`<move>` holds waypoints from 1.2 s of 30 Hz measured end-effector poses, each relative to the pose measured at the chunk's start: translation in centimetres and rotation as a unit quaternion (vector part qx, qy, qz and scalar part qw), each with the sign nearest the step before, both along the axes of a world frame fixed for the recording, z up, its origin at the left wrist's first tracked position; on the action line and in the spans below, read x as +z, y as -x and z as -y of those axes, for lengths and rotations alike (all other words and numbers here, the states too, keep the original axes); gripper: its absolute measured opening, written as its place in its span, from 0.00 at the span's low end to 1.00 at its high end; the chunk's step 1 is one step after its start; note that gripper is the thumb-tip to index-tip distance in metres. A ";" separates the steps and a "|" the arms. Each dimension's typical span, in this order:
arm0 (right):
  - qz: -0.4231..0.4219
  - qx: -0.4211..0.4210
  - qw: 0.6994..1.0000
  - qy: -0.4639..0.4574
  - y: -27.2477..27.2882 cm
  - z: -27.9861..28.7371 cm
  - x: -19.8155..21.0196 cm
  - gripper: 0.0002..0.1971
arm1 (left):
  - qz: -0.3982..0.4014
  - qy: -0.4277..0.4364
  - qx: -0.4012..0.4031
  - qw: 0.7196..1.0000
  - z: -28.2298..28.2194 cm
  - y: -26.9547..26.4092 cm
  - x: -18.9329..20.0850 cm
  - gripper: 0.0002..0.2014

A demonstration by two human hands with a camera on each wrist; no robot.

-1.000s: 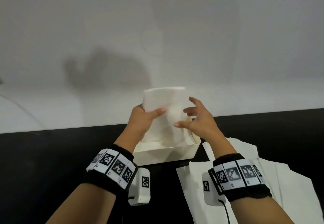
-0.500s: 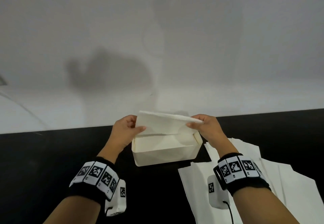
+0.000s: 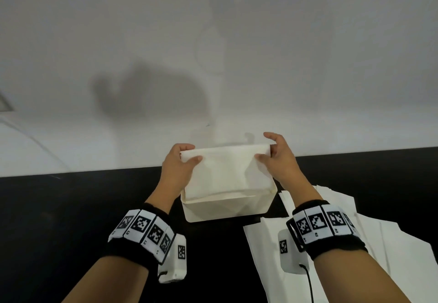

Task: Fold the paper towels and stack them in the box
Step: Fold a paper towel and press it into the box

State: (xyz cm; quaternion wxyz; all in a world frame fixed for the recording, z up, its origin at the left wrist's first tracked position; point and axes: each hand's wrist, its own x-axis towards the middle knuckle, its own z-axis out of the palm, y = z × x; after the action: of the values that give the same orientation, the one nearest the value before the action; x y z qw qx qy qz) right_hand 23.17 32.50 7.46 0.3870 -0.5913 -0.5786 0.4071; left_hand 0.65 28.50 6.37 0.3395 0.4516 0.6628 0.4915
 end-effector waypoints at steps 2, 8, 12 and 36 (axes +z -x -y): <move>-0.017 0.013 0.999 0.029 0.3 -0.1 0.2 0.34 | 0.030 0.005 0.025 0.999 -0.4 0.1 0.2 0.13; 0.153 0.064 0.984 0.069 1.1 -0.2 -0.1 0.38 | -0.116 0.122 -0.040 0.985 -1.2 -0.3 -0.1 0.33; 0.254 0.097 0.959 0.084 1.5 0.1 -0.4 0.27 | -0.230 0.135 -0.081 0.960 -1.5 0.0 -1.1 0.32; 0.488 0.164 0.851 0.100 3.0 0.2 -2.1 0.19 | -0.555 0.266 -0.288 0.733 -0.4 -2.7 0.2 0.20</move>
State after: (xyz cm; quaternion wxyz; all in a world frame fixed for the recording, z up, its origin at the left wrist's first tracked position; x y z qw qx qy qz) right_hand 20.20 32.28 5.40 -0.0786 -0.6456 -0.7381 0.1795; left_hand 3.35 28.85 6.54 0.1426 0.7045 0.6755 -0.1644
